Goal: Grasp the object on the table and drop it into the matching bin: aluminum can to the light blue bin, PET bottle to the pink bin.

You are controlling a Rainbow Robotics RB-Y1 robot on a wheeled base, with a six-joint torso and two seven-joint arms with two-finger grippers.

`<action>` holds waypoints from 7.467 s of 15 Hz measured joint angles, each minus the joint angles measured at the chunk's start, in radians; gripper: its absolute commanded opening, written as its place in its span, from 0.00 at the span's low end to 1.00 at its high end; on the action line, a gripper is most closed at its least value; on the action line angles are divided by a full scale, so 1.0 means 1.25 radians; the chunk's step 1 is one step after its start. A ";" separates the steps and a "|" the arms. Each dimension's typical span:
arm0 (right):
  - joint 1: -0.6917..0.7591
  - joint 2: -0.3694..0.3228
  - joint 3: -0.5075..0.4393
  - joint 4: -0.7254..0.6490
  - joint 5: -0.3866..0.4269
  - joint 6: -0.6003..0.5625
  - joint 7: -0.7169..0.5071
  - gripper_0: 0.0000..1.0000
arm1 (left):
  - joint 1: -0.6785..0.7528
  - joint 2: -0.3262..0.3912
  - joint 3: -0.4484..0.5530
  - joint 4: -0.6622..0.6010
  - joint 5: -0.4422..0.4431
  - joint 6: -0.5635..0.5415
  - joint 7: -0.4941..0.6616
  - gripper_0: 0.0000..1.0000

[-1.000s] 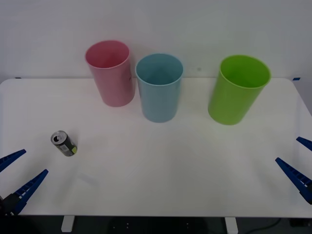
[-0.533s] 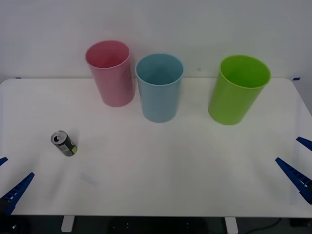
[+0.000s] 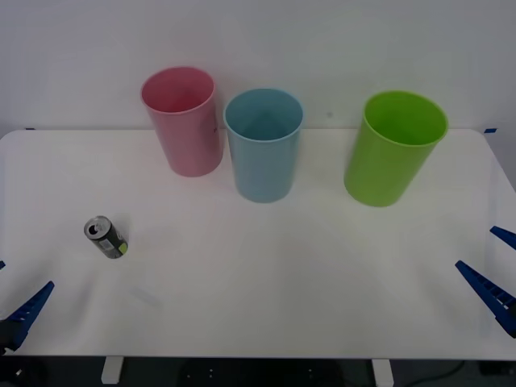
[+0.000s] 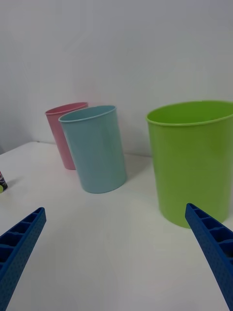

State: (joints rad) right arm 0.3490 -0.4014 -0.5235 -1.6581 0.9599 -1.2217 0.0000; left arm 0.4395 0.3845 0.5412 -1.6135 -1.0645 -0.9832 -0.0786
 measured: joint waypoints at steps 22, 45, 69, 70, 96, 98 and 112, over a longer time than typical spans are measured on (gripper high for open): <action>0.000 0.000 0.000 0.000 0.000 0.000 0.000 1.00 | -0.241 -0.037 -0.134 0.260 -0.079 0.119 -0.136 1.00; 0.000 0.000 0.000 0.000 0.000 0.000 0.000 1.00 | -0.394 -0.104 -0.144 0.379 -0.123 0.168 -0.189 1.00; 0.000 0.000 0.000 0.000 0.000 0.000 0.000 1.00 | -0.346 -0.103 -0.166 0.259 -0.067 0.163 -0.152 0.00; 0.000 0.000 0.000 0.000 0.000 0.000 0.000 1.00 | -0.343 -0.103 -0.171 0.245 -0.061 0.164 -0.147 0.00; 0.000 0.000 0.000 0.000 0.000 0.000 0.000 1.00 | -0.364 -0.103 -0.198 -0.081 -0.014 0.161 0.120 0.00; 0.000 0.000 0.000 0.000 0.000 0.000 0.000 1.00 | -0.396 -0.103 -0.198 -0.081 -0.025 0.168 0.158 0.00; 0.000 0.000 0.000 0.000 0.000 0.000 0.000 1.00 | -0.608 -0.144 -0.303 -0.038 -0.247 0.271 0.327 0.00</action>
State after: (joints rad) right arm 0.3490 -0.4014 -0.5236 -1.6581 0.9599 -1.2217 0.0000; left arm -0.3201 0.2045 0.1627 -1.6614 -1.3734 -0.6451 0.3305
